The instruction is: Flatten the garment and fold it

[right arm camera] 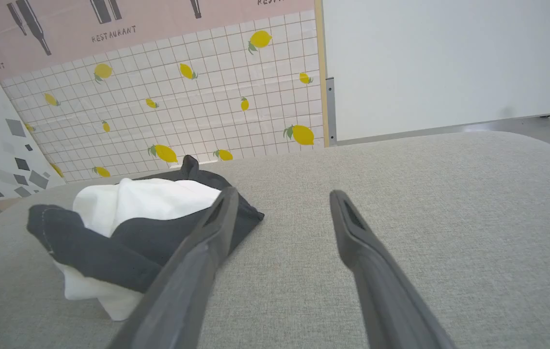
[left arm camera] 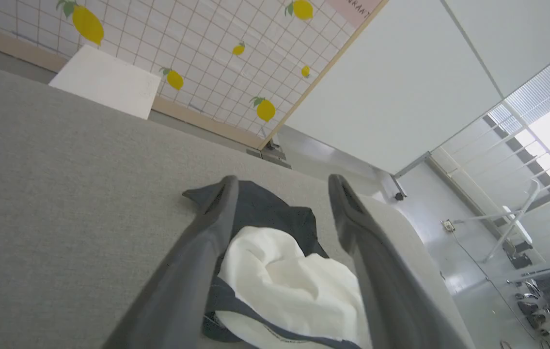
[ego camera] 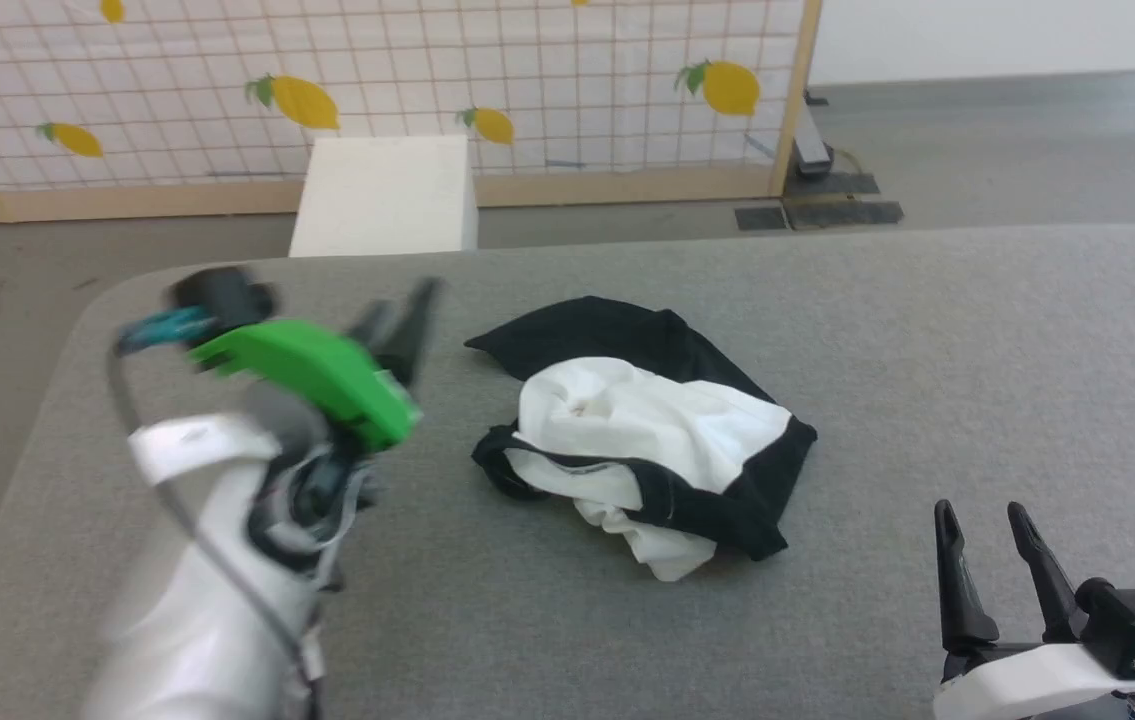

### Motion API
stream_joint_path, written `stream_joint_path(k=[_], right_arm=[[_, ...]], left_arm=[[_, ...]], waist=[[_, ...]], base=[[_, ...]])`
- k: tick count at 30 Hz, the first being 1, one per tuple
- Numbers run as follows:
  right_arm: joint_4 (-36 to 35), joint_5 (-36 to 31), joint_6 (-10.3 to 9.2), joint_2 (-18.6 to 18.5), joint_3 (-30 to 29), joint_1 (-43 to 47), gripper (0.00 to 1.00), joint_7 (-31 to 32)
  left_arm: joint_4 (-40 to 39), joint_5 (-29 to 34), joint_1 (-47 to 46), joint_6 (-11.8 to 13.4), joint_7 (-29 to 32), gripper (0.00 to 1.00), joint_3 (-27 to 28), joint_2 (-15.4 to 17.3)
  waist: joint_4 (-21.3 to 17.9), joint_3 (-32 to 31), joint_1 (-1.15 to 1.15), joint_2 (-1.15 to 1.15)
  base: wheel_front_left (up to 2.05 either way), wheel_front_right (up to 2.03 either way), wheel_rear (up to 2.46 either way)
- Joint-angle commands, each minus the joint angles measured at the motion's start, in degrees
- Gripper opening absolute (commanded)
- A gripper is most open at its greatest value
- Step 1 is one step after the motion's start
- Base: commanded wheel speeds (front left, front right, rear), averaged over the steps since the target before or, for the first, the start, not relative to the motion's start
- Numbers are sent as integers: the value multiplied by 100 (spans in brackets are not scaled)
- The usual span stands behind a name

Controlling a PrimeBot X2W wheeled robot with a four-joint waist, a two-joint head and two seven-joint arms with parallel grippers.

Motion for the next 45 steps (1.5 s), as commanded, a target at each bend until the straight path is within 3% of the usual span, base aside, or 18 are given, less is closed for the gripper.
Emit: stream_joint_path(k=[1, 7, 11, 16, 24, 28, 33, 34, 35, 36, 41, 45], right_arm=[[-15, 8, -8, -3, -21, 78, 100, -34], [177, 112, -8, -3, 28, 34, 100, -33], [653, 265, -8, -3, 104, -258, 100, 579], [1131, -40, -8, -3, 312, -1177, 100, 1823], [2268, -634, -8, -3, 1066, -2653, 100, 4036], [2621, -703, -8, -3, 1365, -2884, 100, 4709], [2884, -619, -8, -3, 1609, -2834, 100, 5049], [2905, -586, -8, -3, 1605, -2818, 73, 5061], [2897, -576, -8, -3, 1583, -2815, 29, 5026], [2861, -556, -8, -3, 1553, -2815, 0, 4949], [2366, -540, -8, -62, 954, -2792, 0, 4467], [1596, -624, -8, -376, 143, -2577, 0, 4336]], left_arm=[[-175, 237, 233, 96, -296, 100, 85, 232], [-779, 1338, 1160, 307, -2070, 100, 311, 821], [-1113, 1876, 1857, 442, -2457, 100, 472, 846], [-1686, 2404, 2561, 465, -2489, 100, 965, 459], [-1996, 3155, 2911, 92, -2491, 100, 1387, -151], [-1957, 3366, 2865, -95, -2492, 100, 1513, -358], [-1852, 3538, 2837, -303, -2492, 100, 1667, -569], [-1829, 3571, 2832, -347, -2492, 100, 1702, -604], [-1812, 3593, 2830, -382, -2492, 100, 1728, -630], [-1795, 3625, 2832, -424, -2492, 100, 1759, -661], [-1724, 3731, 2858, -556, -2492, 100, 1866, -784], [-1667, 3757, 2901, -639, -2492, 100, 1947, -858]], waist=[[122, -98, 0, 0], [173, -123, 0, 0], [142, -65, 0, 0], [102, 130, 0, 0], [392, 601, 0, 0], [571, 775, 0, 0], [691, 858, 0, 0], [697, 860, 0, 0], [695, 862, 0, 0], [686, 855, 0, 0], [593, 750, 0, 0], [474, 637, 0, 0]], base=[[0, 0, 0], [0, 0, 0], [0, 0, 0], [0, 0, 0], [0, 0, 0], [0, 0, 0], [0, 0, 0], [0, 0, 0], [0, 0, 0], [0, 0, 0], [0, 0, 0], [0, 0, 0]])
